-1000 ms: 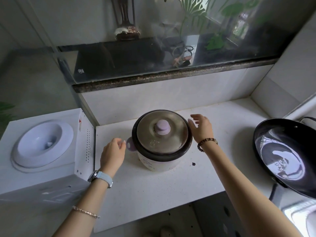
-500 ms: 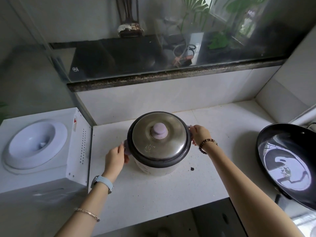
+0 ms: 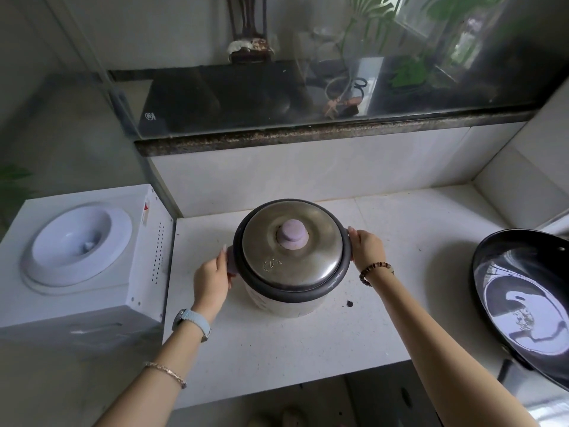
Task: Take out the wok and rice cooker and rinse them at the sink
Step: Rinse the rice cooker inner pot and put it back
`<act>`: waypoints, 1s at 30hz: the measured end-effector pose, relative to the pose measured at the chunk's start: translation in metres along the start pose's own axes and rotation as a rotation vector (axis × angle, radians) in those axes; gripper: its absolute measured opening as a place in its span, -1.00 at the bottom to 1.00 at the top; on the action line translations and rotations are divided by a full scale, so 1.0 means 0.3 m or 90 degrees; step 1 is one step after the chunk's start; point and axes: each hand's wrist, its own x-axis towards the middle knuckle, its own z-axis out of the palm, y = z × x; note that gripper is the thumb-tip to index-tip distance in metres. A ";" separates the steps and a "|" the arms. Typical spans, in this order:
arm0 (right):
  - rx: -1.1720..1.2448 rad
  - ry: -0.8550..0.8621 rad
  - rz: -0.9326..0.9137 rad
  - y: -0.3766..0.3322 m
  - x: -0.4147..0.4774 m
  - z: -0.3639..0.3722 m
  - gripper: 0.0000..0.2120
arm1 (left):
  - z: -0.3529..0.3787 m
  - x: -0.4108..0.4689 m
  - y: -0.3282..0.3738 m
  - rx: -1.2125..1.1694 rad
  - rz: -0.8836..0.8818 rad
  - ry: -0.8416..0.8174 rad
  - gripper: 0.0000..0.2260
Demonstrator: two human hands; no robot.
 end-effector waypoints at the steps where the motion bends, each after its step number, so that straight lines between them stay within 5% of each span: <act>1: 0.009 0.004 -0.002 0.000 -0.009 -0.001 -0.50 | -0.007 -0.008 0.002 -0.003 0.005 0.001 -0.40; 13: -0.013 -0.002 -0.149 -0.085 -0.215 -0.051 -0.52 | -0.192 -0.226 -0.060 -0.053 -0.019 0.059 -0.45; 30: 0.022 -0.190 -0.438 -0.485 -0.747 0.242 -0.50 | -0.743 -0.792 -0.403 -0.144 -0.086 0.377 -0.41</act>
